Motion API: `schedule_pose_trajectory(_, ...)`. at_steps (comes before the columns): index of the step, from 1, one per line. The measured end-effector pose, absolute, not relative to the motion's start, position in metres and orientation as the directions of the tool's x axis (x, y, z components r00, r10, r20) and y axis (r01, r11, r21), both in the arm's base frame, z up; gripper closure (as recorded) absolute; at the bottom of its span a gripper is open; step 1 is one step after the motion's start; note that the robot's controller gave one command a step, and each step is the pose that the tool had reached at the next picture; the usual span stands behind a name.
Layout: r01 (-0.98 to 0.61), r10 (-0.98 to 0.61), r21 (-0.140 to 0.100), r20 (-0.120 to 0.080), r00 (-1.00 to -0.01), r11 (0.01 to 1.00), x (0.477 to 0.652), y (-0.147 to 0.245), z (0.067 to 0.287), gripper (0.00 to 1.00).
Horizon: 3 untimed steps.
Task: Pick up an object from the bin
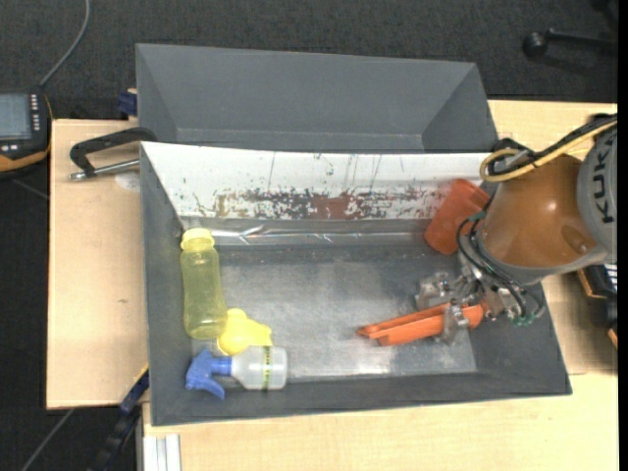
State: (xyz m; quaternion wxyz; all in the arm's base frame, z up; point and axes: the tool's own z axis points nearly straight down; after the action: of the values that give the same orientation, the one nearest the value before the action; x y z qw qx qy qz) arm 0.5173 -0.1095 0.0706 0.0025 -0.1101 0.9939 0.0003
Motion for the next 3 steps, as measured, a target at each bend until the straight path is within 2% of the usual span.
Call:
schedule_pose_trajectory(1,-0.219,-0.219,0.000,-0.005,-0.976,0.976,0.5173,-0.1095,0.0706,1.00)
schedule_pose_trajectory(2,-0.219,-0.219,0.000,-0.005,-0.976,0.976,0.5173,-0.1095,0.0707,0.00)
schedule_pose_trajectory(3,-0.219,-0.219,0.000,-0.005,-0.976,0.976,0.5173,-0.1095,0.0706,1.00)
